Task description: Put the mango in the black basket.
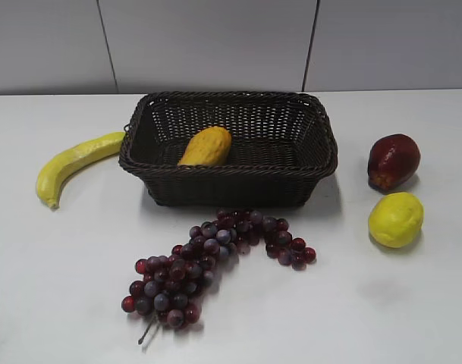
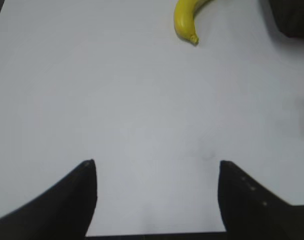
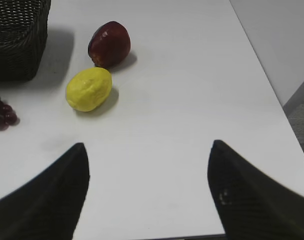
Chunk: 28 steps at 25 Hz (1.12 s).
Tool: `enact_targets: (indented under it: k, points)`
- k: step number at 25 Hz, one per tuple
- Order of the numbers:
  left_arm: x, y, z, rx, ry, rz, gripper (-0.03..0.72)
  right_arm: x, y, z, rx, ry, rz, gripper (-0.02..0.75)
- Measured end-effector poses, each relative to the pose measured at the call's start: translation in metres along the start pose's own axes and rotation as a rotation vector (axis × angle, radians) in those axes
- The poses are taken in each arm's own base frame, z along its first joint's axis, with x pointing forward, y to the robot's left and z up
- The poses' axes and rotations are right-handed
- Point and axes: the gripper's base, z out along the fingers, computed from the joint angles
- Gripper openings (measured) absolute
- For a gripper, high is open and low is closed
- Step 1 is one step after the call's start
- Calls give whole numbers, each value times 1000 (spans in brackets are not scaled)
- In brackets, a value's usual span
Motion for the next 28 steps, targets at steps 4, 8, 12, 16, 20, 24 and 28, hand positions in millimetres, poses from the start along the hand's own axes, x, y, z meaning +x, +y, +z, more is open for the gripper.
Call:
enact_targets:
  k: [4,8,12,16,20,24,28]
  points:
    - [0,0,0,-1,0,0,562,0,0,0,0,0,0,569]
    - [0,0,0,-1,-3,0,562,0,0,0,0,0,0,569]
    - [5,0,-7,-8,-56,-3,562,0,0,0,0,0,0,569]
    - [13,-1,-18,-17,-148,-8,562,0,0,0,0,0,0,569]
    - [16,-1,-20,-19,-164,-9,561,0,0,0,0,0,0,569]
    - [16,-1,-20,-20,-165,-10,561,0,0,0,0,0,0,569]
    - [16,-1,-20,-43,-162,-25,559,0,0,0,0,0,0,569]
